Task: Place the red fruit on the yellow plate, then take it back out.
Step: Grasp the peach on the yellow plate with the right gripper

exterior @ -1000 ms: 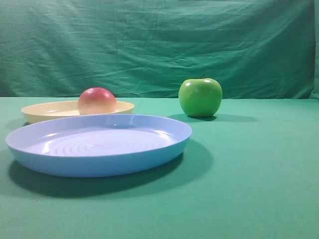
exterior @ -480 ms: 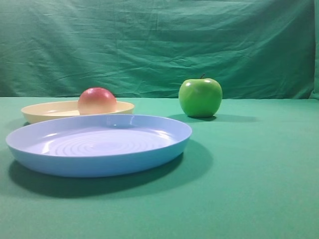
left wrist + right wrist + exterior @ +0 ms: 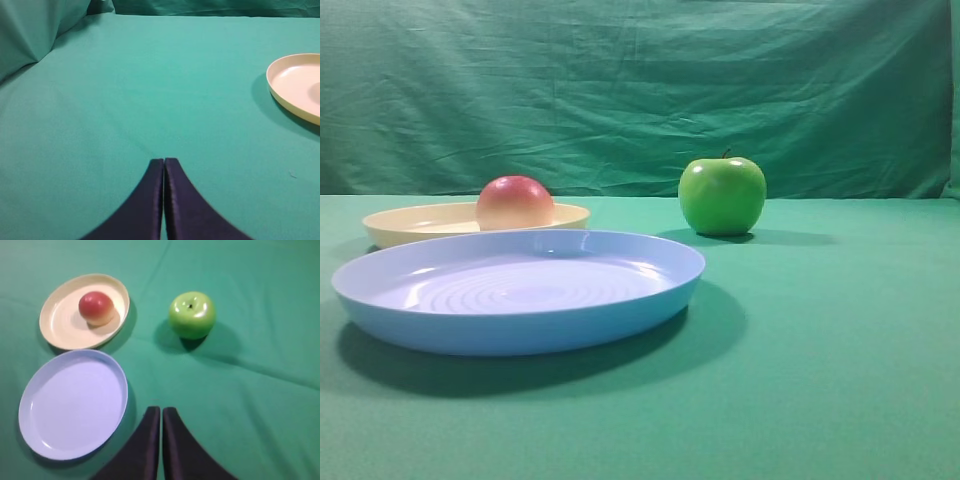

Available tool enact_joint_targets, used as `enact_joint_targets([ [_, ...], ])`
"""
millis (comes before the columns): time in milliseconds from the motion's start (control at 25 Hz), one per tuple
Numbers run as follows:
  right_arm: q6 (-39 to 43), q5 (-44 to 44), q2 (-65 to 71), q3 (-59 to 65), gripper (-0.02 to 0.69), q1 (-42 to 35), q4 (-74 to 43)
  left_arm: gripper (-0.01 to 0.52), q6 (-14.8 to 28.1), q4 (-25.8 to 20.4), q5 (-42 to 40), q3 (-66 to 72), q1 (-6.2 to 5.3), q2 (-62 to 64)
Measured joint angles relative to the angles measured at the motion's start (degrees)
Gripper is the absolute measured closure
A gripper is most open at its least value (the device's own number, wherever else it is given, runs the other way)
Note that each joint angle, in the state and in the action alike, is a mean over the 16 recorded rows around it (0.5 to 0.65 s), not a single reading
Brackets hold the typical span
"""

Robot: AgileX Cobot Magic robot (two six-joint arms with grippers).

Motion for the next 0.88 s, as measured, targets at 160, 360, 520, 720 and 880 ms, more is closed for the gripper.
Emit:
enact_joint_targets([
  [160,-0.48,2.13,6.87,-3.53,0.665,1.59,0.47,0.514,0.0,0.0,0.0,0.0,0.0,0.0],
  [360,-0.55,1.17,12.1,-6.08,0.665,1.96,1.59,0.514,0.0,0.0,0.0,0.0,0.0,0.0],
  [520,-0.56,-2.98,14.04,-6.71,0.665,1.96,2.87,0.514,0.0,0.0,0.0,0.0,0.0,0.0],
  [720,-1.03,-9.08,15.37,-6.79,0.665,1.96,4.94,0.514,0.0,0.0,0.0,0.0,0.0,0.0],
  [880,-3.09,-11.98,17.42,-7.24,0.665,2.14,7.32,0.514,0.0,0.0,0.0,0.0,0.0,0.0],
])
